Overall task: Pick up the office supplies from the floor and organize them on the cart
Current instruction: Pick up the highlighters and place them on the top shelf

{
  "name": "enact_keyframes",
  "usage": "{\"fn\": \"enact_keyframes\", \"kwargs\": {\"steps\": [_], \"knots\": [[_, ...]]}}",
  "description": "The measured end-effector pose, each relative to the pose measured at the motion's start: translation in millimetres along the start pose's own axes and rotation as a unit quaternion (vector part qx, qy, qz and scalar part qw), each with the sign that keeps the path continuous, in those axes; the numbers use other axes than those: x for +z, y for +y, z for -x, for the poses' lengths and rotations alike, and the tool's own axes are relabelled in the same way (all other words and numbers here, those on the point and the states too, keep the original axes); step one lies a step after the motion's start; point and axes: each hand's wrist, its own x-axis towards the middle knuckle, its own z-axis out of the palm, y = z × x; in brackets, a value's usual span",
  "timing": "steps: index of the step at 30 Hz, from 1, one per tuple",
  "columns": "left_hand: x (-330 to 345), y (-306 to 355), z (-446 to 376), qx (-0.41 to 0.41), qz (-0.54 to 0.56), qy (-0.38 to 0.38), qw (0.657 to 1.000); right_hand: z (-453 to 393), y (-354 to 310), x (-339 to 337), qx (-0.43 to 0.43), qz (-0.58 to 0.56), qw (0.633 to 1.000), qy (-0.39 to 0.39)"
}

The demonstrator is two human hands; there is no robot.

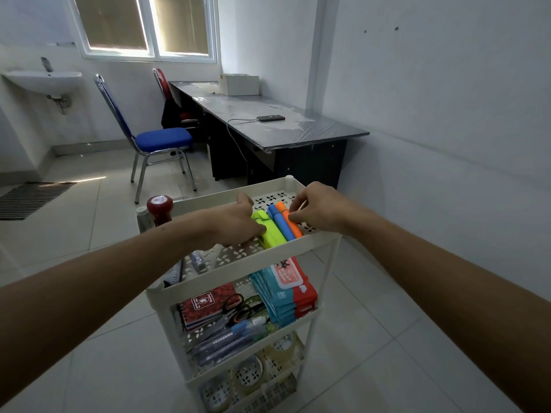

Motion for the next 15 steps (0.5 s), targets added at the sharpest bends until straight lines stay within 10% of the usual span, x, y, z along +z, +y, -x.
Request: {"fn": "enact_keyframes", "kwargs": {"steps": [15], "knots": [[-5,9,19,0.116,-0.044,0.098,0.987,11,5,-15,-0.019,-0.025,0.988,0.150]]}}
